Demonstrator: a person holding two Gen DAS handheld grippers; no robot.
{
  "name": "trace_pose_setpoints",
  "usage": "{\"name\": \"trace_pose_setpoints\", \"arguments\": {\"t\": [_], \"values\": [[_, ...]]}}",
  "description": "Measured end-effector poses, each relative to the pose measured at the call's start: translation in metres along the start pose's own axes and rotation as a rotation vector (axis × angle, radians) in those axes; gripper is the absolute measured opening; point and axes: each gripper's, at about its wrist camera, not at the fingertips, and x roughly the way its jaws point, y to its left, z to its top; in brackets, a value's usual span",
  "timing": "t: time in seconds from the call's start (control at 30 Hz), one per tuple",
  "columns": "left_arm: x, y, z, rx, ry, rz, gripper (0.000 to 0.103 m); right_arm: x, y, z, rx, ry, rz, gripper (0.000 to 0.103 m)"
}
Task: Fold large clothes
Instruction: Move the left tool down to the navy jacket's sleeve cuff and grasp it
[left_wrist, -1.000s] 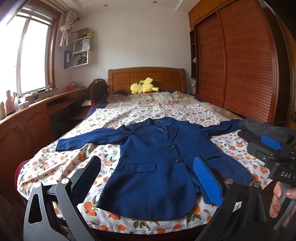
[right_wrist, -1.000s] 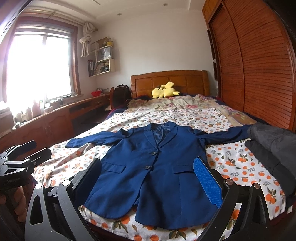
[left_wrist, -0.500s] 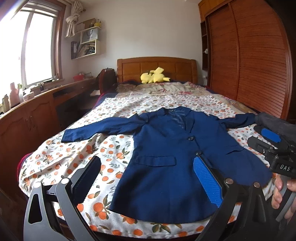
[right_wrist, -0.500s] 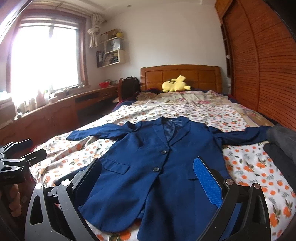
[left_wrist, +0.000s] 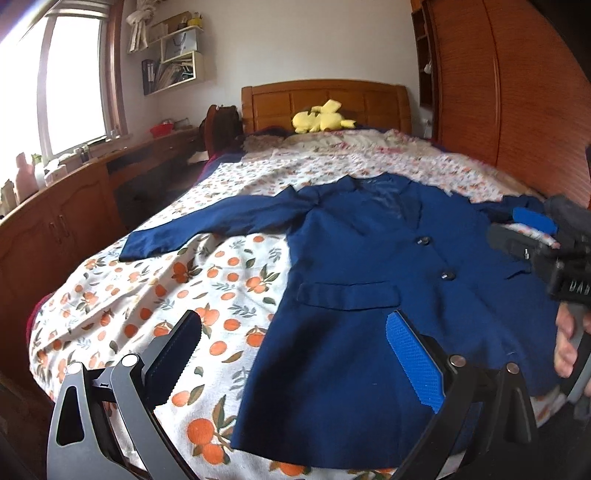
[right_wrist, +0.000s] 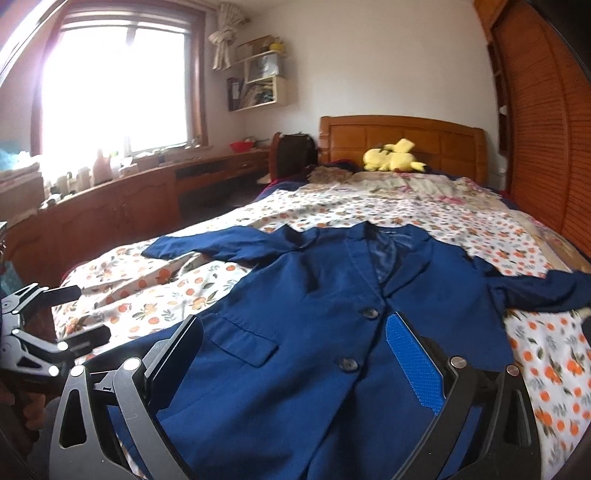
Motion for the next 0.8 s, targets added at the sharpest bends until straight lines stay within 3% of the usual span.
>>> {"name": "trace_pose_setpoints", "arguments": {"t": [0.37,0.7,0.8], "values": [[0.057,0.037,0.013,-0.041,0.078,-0.028,0.101,0.080,0.003,0.020,-0.041,0.065,0.017,0.096],[0.136,0.123,0.057,-0.153,0.133,-0.066,0.101,0.127,0.002,-0.004,-0.024,0.154,0.023,0.096],[0.167,0.150,0.067,-0.189,0.162,-0.046,0.101,0.129,-0.001,-0.007,-0.006,0.160,0.019,0.096]]}}
